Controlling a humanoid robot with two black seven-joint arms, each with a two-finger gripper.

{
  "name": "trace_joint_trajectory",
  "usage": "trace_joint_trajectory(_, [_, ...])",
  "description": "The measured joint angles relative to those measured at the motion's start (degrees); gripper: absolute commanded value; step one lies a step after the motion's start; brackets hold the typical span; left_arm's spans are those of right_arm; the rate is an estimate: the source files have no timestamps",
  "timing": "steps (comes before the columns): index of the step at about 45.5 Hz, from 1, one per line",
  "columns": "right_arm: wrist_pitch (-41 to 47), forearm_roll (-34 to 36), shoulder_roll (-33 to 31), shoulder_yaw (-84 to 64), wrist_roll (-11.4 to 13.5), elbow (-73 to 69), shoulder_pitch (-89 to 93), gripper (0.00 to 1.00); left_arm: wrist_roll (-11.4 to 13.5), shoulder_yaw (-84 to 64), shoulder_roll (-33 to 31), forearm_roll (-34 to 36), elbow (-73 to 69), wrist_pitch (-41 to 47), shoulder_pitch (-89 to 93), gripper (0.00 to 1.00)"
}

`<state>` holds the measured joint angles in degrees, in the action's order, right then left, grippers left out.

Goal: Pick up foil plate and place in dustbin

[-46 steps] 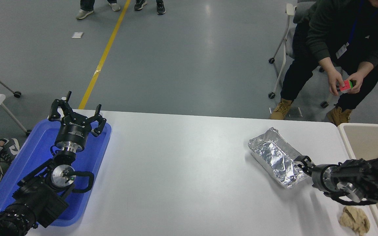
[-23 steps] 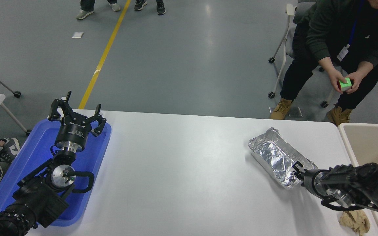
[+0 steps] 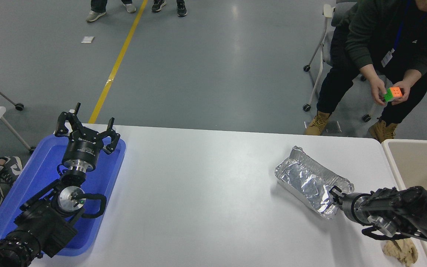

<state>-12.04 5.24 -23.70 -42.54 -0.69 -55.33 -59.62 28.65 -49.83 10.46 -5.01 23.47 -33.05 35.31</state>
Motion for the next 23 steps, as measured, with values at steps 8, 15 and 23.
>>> trace_joint_trajectory(8, [0.62,-0.41,-1.60,-0.65,0.00,-1.00,-1.81,0.00,0.00,0.00,0.00,0.00,0.00,-0.04,0.01,1.00])
trace_joint_trajectory(15, [2.27,-1.72,-4.59,-2.93,0.09,-4.10,-6.40,0.00,0.00,0.00,0.00,0.00,0.00,-0.07,0.03,1.00])
trace_joint_trajectory(23, [6.58,-4.37,-10.25,-7.19,0.29,-10.00,-16.74,0.00,0.00,0.00,0.00,0.00,0.00,-0.07,0.03,1.00])
